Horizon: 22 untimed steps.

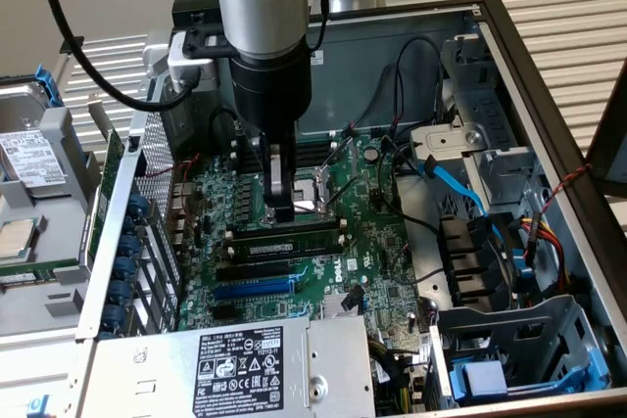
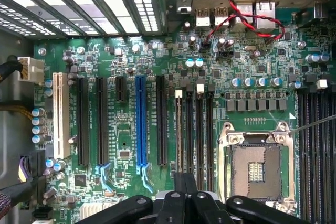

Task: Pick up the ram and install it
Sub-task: 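Press down the ram until it locks into place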

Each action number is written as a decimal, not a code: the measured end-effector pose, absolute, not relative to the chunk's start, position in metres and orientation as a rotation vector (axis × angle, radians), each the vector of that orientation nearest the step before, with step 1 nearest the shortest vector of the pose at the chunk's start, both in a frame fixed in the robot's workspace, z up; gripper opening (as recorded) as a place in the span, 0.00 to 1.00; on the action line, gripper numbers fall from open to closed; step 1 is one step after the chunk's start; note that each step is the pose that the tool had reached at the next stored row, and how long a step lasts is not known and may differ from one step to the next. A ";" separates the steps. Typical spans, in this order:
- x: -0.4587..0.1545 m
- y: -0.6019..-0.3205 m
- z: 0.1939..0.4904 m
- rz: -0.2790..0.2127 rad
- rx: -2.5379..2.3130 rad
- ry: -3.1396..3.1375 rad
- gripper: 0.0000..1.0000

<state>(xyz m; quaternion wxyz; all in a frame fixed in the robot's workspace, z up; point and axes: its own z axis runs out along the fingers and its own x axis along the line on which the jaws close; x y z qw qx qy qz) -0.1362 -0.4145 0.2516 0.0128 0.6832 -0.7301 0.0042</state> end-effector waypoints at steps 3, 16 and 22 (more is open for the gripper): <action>-0.136 -0.415 0.252 0.013 2.126 -2.278 0.11; -0.136 -0.414 0.246 0.007 1.888 -2.477 0.11; -0.136 -0.414 0.242 0.005 1.761 -2.569 0.11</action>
